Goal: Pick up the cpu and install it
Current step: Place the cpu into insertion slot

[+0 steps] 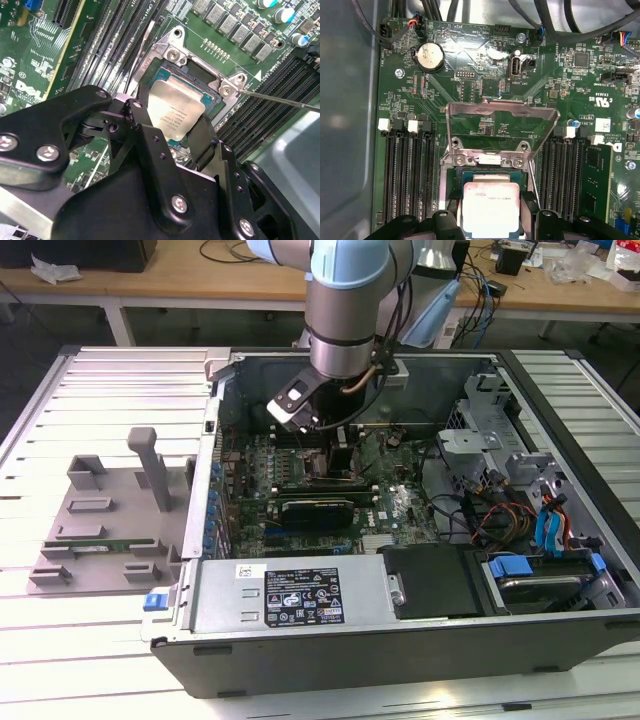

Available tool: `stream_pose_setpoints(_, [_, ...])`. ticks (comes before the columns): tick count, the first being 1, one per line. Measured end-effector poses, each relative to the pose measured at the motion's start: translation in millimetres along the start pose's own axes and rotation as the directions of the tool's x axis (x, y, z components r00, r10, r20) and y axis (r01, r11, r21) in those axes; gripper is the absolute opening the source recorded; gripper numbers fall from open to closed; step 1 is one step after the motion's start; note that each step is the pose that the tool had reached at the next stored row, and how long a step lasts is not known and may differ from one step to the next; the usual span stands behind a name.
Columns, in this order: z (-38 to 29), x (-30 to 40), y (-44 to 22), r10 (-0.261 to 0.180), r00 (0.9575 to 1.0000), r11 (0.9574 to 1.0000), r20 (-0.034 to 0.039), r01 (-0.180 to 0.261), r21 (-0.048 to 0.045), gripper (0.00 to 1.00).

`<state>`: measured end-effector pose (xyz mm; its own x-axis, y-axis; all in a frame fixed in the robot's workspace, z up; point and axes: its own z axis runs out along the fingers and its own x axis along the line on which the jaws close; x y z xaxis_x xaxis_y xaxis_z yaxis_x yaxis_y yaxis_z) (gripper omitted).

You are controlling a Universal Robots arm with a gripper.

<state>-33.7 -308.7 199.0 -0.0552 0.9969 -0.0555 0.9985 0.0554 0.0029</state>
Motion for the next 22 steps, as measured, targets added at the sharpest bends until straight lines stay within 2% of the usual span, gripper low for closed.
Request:
stream_pose_setpoints(7, [1.6, 0.0, 0.0, 0.001, 1.0000, 1.0000, 0.0003, -0.001, -0.0002, 0.55])
stream_pose_setpoints(8, [1.8, 0.2, 0.1, 0.001, 1.0000, 1.0000, -0.0007, -0.001, -0.0005, 0.56])
stream_pose_setpoints(9, [1.8, 0.2, 0.1, 0.001, 1.0000, 1.0000, -0.0004, -0.001, -0.0003, 0.62])
stream_pose_setpoints(22, [1.7, 3.0, -2.0, 0.002, 1.0000, 1.0000, -0.0001, -0.002, 0.0000, 0.62])
